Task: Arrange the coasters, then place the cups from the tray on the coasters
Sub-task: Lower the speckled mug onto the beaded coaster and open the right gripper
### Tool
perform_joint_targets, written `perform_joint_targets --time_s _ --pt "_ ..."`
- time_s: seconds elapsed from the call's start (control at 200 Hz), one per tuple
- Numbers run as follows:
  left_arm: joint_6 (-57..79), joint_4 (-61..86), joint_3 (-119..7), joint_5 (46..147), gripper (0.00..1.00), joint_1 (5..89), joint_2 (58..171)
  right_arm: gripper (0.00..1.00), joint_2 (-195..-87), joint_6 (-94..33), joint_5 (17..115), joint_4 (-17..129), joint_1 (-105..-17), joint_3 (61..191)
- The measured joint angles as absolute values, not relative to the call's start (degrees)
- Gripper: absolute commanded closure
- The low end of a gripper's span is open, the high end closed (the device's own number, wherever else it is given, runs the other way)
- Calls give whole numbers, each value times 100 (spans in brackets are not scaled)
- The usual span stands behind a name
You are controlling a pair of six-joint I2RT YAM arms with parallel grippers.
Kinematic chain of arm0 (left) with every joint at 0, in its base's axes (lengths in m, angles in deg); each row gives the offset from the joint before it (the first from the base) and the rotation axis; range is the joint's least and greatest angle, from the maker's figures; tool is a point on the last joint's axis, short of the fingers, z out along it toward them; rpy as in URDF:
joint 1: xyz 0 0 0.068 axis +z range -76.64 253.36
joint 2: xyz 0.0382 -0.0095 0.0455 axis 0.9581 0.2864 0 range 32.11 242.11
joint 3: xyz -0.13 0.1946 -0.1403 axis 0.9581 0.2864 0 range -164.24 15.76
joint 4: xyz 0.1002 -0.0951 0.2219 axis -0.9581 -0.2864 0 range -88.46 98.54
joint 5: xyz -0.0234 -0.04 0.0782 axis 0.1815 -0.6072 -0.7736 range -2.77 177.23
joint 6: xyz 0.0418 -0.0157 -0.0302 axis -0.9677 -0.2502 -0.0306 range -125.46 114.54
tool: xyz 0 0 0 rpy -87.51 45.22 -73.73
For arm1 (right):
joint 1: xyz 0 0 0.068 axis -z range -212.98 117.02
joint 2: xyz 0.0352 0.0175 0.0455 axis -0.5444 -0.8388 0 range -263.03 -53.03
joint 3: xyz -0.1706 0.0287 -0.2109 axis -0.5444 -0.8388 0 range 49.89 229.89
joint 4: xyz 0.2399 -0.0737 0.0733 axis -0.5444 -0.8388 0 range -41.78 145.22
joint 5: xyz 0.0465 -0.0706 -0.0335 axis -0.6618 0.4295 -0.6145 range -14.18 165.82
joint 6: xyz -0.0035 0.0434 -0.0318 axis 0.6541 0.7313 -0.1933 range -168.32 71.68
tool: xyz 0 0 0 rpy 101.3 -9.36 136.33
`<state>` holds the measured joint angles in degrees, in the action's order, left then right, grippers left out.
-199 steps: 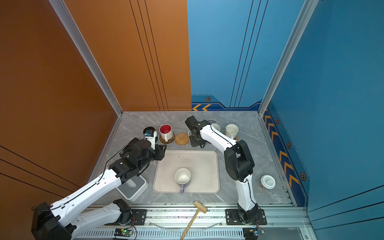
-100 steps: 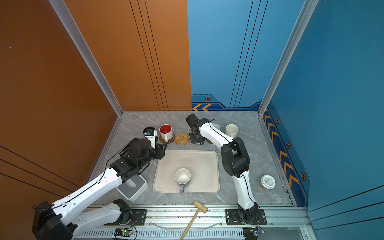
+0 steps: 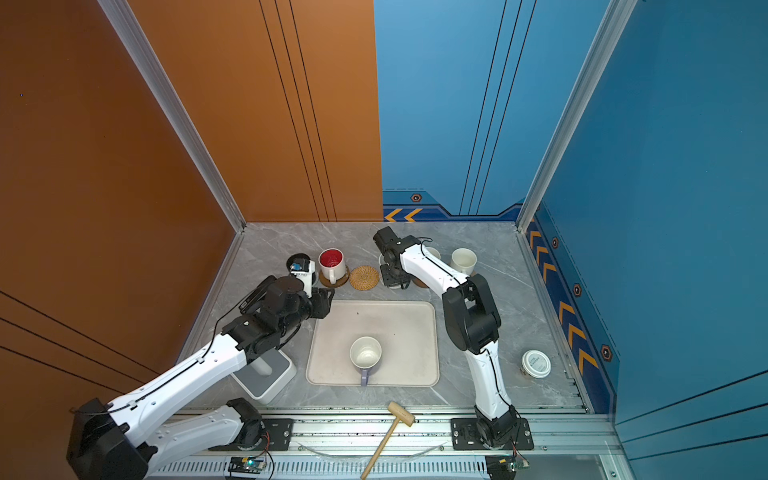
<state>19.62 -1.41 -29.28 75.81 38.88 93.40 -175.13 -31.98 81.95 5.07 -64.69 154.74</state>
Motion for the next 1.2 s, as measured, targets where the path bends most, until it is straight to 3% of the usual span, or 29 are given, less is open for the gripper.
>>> perform_joint_targets --time_s 0.511,0.731,1.202 --pt "1962 -141 -2928 7583 46 3894 9340 100 -17642 -3187 8175 510 -6447 15474" --pt "1962 -141 -2928 7596 46 3903 9340 74 -17642 -3185 8164 518 -6447 15474" --pt "1962 -146 -2928 7596 46 3923 9332 43 -17618 -3183 8164 638 -6449 15472"
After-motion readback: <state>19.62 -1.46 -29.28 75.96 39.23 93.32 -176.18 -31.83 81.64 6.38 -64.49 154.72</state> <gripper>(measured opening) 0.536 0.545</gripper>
